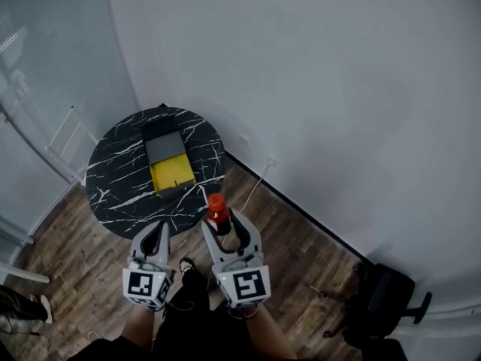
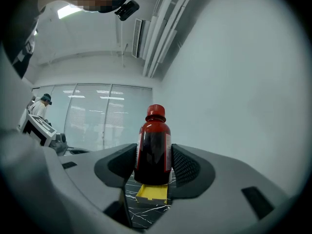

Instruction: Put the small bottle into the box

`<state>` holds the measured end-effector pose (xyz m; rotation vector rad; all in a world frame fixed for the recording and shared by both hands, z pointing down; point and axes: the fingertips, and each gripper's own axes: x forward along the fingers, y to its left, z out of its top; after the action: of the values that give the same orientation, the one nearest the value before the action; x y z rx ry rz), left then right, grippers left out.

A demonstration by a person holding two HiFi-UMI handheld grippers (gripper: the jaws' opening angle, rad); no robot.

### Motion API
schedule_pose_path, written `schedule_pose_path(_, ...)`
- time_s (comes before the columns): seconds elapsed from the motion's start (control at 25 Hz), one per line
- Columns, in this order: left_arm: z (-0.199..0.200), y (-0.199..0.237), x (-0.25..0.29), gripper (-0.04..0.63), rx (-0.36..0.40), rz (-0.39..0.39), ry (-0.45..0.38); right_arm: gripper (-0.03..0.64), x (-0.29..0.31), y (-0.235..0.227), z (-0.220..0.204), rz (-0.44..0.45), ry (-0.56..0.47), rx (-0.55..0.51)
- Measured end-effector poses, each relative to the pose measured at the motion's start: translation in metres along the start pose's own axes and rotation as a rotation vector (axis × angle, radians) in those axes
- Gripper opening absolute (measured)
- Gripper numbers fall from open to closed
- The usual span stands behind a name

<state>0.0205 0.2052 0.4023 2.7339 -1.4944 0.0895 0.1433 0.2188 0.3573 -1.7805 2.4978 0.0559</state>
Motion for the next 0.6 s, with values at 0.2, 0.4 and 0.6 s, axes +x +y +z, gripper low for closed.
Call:
schedule_pose_path(0.2, -0.003, 0.050, 0.039, -0.002, -0.031, 0.013, 0.009, 0.212, 0.072, 0.004, -0.009, 0.031, 0.040, -0.019)
schedule_pose_path(0.4, 0.001, 0.118, 0.079, -0.002, -0.061, 0.038, -0.002, 0.212, 0.156, 0.013, 0.000, 0.059, 0.024, -0.008)
schedule_pose_path(0.6, -0.004, 0.175, 0.109, -0.002, -0.077, 0.046, 0.023, 0.212, 0.217, 0.025, -0.013, 0.090, 0.061, -0.019)
